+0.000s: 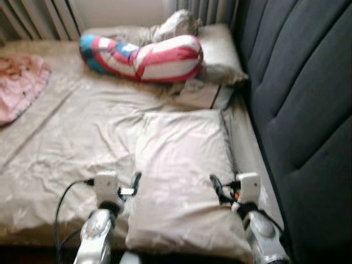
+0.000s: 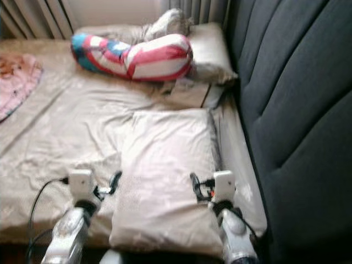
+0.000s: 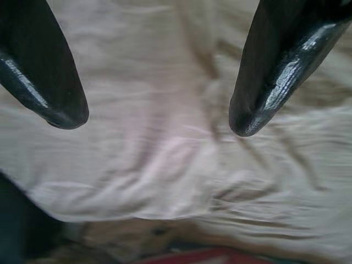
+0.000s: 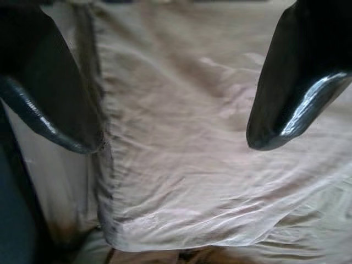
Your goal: Clean up the room
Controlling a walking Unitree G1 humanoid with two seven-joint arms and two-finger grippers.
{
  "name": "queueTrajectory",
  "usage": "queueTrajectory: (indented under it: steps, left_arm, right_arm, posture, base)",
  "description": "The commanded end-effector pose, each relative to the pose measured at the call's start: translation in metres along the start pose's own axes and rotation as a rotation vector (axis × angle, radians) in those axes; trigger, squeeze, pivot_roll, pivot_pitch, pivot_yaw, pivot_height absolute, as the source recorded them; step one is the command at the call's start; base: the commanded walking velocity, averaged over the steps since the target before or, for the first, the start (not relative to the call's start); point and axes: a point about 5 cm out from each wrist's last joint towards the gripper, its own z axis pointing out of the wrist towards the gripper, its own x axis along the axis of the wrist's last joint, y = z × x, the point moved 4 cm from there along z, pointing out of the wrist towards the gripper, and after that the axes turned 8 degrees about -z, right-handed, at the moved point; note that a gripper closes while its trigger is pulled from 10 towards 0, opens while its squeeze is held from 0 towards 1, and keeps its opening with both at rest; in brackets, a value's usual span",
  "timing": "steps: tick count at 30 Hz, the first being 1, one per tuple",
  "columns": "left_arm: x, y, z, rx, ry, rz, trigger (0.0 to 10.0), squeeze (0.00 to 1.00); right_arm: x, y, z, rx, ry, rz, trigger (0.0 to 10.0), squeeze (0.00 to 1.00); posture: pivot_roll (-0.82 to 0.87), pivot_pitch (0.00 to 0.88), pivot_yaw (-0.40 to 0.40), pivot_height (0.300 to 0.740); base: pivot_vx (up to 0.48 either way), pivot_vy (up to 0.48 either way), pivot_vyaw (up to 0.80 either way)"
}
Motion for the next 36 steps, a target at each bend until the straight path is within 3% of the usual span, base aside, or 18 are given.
queueTrajectory:
  steps: [1,2,3,4,5,6,11,15,23,24,25,26,29,30,31,32,33,36]
  left_arm:
    - [-0.013,-0.001,0.001,-0.011,-0.075,-0.017,10.0,0.00]
    - [-0.014,0.000,0.006,-0.028,-0.097,-0.021,10.0,0.00]
    - [-0.014,0.000,0.008,-0.033,-0.114,-0.011,10.0,0.03]
    - [-0.015,0.000,0.010,-0.035,-0.125,-0.001,10.0,0.03]
    - [-0.014,0.001,0.012,-0.046,-0.131,0.009,10.0,0.65]
    - [-0.012,0.003,0.015,-0.062,-0.130,0.006,10.0,1.00]
    - [0.002,0.007,0.033,-0.094,-0.130,0.024,10.0,1.00]
    - [0.008,0.005,0.040,-0.099,-0.134,0.026,10.0,1.00]
    - [0.007,-0.003,0.046,-0.035,-0.160,-0.067,10.0,1.00]
    - [0.006,-0.004,0.047,-0.029,-0.169,-0.077,10.0,0.00]
    - [0.005,-0.004,0.047,-0.027,-0.171,-0.080,10.0,0.00]
    - [0.005,-0.005,0.048,-0.024,-0.174,-0.086,10.0,0.00]
    - [0.004,-0.005,0.049,-0.028,-0.182,-0.124,10.0,0.03]
    - [0.002,-0.004,0.049,-0.034,-0.194,-0.129,10.0,0.42]
    - [0.001,-0.005,0.048,-0.033,-0.206,-0.122,10.0,1.00]
    - [-0.003,-0.008,0.047,-0.014,-0.224,-0.095,10.0,1.00]
    - [-0.004,-0.009,0.047,0.000,-0.228,-0.098,10.0,1.00]
    - [-0.006,-0.010,0.046,0.018,-0.234,-0.098,10.0,1.00]
  right_arm:
    - [-0.007,0.003,0.003,-0.015,-0.058,0.003,10.0,0.00]
    - [-0.004,0.007,0.008,-0.030,-0.076,0.026,10.0,0.00]
    - [-0.004,0.009,0.010,-0.043,-0.094,0.034,10.0,0.12]
    - [-0.004,0.011,0.011,-0.051,-0.106,0.036,10.0,0.12]
    - [-0.004,0.014,0.013,-0.067,-0.131,0.033,10.0,0.71]
    - [-0.006,0.016,0.014,-0.080,-0.158,0.030,10.0,1.00]
    - [-0.008,0.010,0.021,-0.037,-0.232,0.033,10.0,1.00]
    - [-0.010,0.016,0.021,-0.073,-0.272,0.027,10.0,1.00]
    - [-0.013,0.025,0.021,-0.097,-0.311,0.066,10.0,1.00]
    - [-0.011,0.028,0.022,-0.102,-0.313,0.061,10.0,0.37]
    - [-0.010,0.030,0.022,-0.104,-0.312,0.059,10.0,0.37]
    - [-0.009,0.032,0.023,-0.110,-0.310,0.056,10.0,0.00]
    - [-0.002,0.039,0.025,-0.137,-0.301,0.060,10.0,0.00]
    - [0.000,0.041,0.026,-0.145,-0.295,0.082,10.0,0.00]
    - [0.001,0.041,0.026,-0.145,-0.291,0.097,10.0,0.00]
    - [0.002,0.040,0.027,-0.132,-0.288,0.103,10.0,0.85]
    - [0.002,0.037,0.028,-0.106,-0.293,0.095,10.0,1.00]
    - [-0.002,0.032,0.027,-0.072,-0.318,0.082,10.0,1.00]
  posture:
    - [-0.13,0.119,-0.039,0.660]
    - [-0.13,0.121,-0.038,0.660]
    - [-0.13,0.129,-0.037,0.660]
    - [-0.13,0.129,-0.037,0.660]
    - [-0.13,0.132,-0.034,0.660]
    - [-0.13,0.133,-0.033,0.660]
    - [-0.13,0.153,-0.014,0.660]
    - [-0.13,0.165,-0.005,0.660]
    - [-0.14,0.191,-0.007,0.660]
    - [-0.14,0.202,-0.010,0.660]
    - [-0.14,0.202,-0.010,0.660]
    - [-0.14,0.204,-0.011,0.660]
    - [-0.14,0.210,-0.015,0.660]
    - [-0.14,0.211,-0.016,0.660]
    - [-0.14,0.213,-0.019,0.660]
    - [-0.15,0.217,-0.023,0.660]
    - [-0.15,0.222,-0.027,0.660]
    - [-0.15,0.229,-0.035,0.660]
  base:
    - [0.000,0.000,0.00]
    - [0.000,0.000,0.00]
    - [0.000,0.000,0.00]
    - [0.000,0.000,0.00]
    - [0.000,0.000,0.00]
    - [0.000,0.000,0.00]
    - [0.000,0.000,0.00]
    - [0.000,0.000,0.00]
    - [0.000,0.000,0.00]
    - [0.000,0.000,0.00]
    - [0.000,0.000,0.00]
    - [0.000,0.000,0.00]
    - [0.000,0.000,0.00]
    - [0.000,0.000,0.00]
    - [0.000,0.000,0.00]
    - [0.000,0.000,0.00]
    - [0.000,0.000,0.00]
    - [0.000,0.000,0.00]
